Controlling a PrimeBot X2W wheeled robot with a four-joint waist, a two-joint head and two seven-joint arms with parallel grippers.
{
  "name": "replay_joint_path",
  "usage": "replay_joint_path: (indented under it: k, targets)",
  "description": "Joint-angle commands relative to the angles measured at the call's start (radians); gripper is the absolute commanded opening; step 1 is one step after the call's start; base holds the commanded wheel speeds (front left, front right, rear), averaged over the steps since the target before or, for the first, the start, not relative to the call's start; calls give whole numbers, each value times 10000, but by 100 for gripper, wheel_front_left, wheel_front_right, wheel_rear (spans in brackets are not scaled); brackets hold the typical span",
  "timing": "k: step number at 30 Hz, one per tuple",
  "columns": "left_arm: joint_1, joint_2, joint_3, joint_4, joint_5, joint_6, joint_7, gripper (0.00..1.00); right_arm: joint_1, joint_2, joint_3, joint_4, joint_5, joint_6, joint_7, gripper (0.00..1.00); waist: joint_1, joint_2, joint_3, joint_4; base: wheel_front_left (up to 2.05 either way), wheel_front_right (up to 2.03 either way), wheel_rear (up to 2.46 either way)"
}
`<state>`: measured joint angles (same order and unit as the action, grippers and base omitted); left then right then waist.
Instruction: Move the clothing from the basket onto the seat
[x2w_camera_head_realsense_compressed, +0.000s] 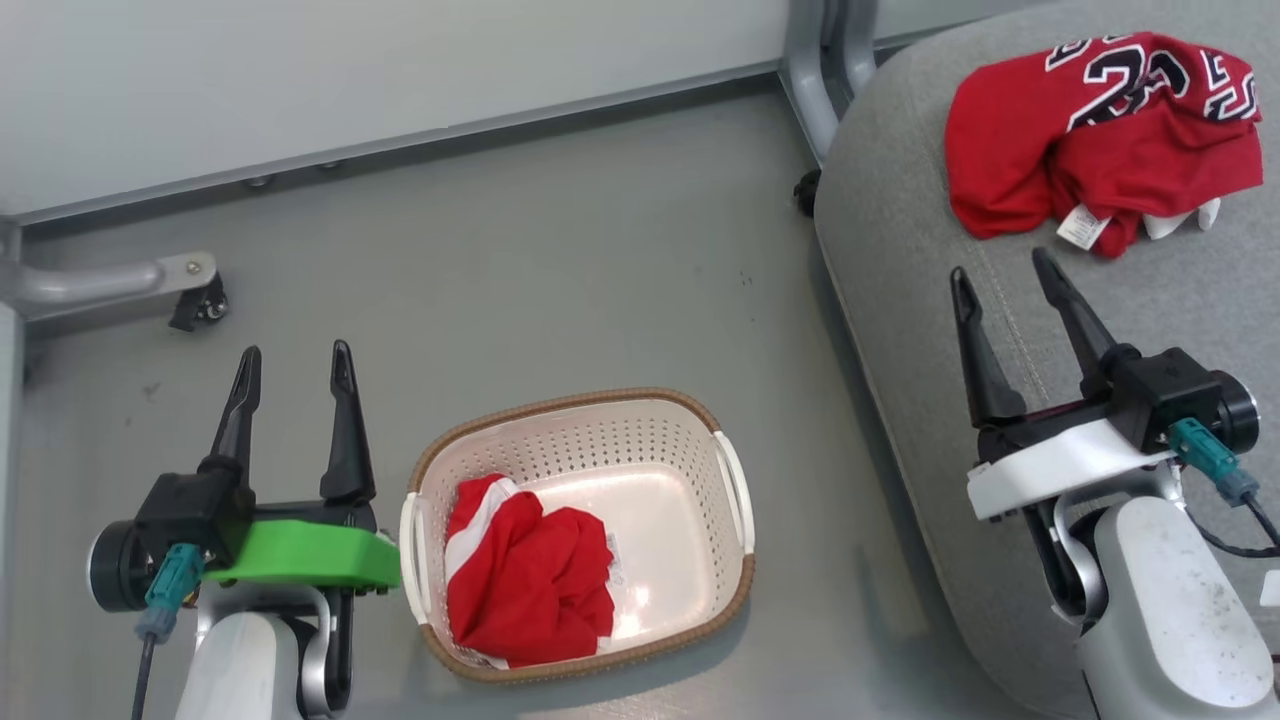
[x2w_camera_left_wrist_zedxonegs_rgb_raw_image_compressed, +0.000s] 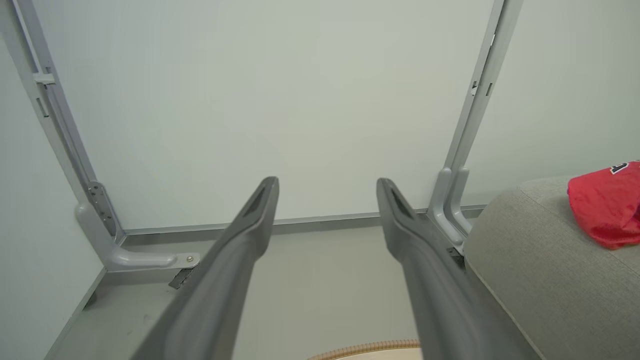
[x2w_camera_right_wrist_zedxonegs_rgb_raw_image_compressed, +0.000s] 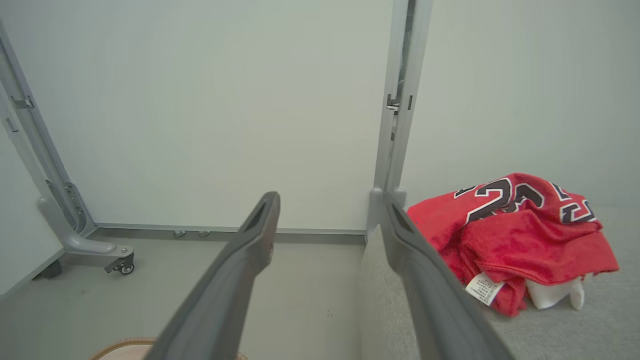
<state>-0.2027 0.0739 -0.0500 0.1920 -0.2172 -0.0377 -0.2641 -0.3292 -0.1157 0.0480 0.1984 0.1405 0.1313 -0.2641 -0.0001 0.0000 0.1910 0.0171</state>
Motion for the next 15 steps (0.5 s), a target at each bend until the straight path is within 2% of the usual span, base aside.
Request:
replay_joint_path:
  k: [1,8,15]
  targets:
    - [272,-44,108,-42,160,-60,-5,100,237,8,23,-44,-42,-10,-6,100,1,0,-624,584,0,0,0]
    - [814,-144,381,-87,343,-268,-5,100,743,263,356,-245,-107,-10,-6,100,1,0,-1111,838,0,0,0]
    - [1235,-206,204,-131,484,-404,-5,100,1533,465,419,-636,-162,-10,-6,100,1,0,-1445,890,0,0,0]
